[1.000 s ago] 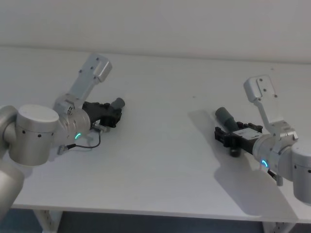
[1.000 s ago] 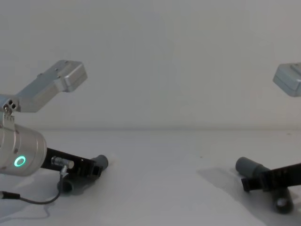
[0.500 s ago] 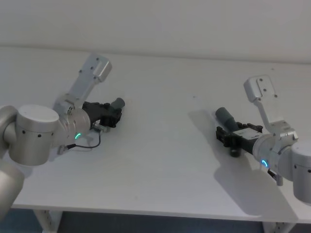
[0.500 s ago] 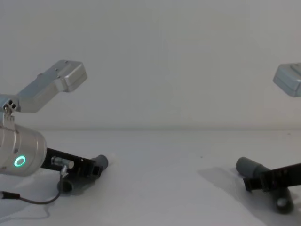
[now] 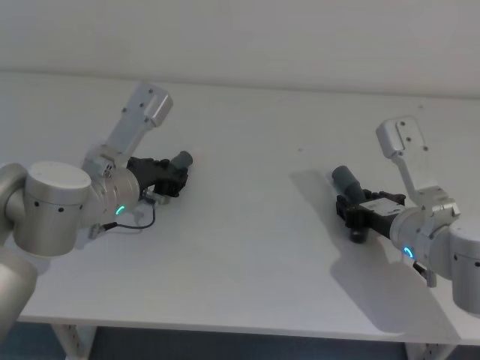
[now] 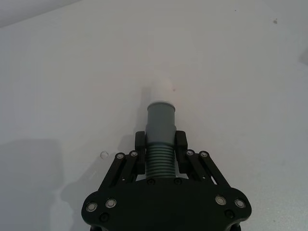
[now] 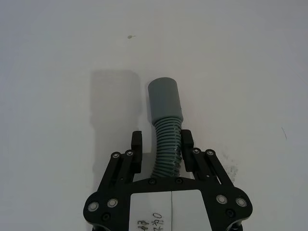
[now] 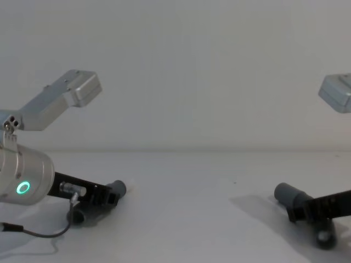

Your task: Use both hands to pick up one end of the pipe from the table, align the ends, and insert them.

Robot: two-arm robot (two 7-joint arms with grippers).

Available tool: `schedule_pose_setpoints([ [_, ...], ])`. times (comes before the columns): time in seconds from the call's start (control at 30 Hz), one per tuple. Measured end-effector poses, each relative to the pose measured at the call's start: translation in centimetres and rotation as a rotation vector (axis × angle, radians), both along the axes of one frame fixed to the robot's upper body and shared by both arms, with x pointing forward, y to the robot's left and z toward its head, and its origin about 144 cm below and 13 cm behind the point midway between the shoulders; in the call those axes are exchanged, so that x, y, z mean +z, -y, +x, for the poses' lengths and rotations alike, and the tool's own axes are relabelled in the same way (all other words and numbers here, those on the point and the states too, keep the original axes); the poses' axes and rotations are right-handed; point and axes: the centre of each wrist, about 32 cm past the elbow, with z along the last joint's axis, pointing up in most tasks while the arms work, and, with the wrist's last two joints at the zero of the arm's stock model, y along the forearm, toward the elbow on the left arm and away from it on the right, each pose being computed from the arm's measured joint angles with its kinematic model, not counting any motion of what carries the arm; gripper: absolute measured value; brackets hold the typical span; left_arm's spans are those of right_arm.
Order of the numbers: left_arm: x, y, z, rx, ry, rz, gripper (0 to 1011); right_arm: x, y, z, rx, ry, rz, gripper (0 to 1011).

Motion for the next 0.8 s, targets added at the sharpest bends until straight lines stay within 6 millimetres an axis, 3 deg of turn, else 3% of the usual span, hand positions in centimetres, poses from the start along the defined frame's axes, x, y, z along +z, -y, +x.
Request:
schedule_pose_setpoints([
  [0.8, 0.0, 0.0, 0.0, 0.0, 0.0, 0.0, 351, -0.01, 0.0, 0.0, 0.0, 0.0, -0.001, 309],
])
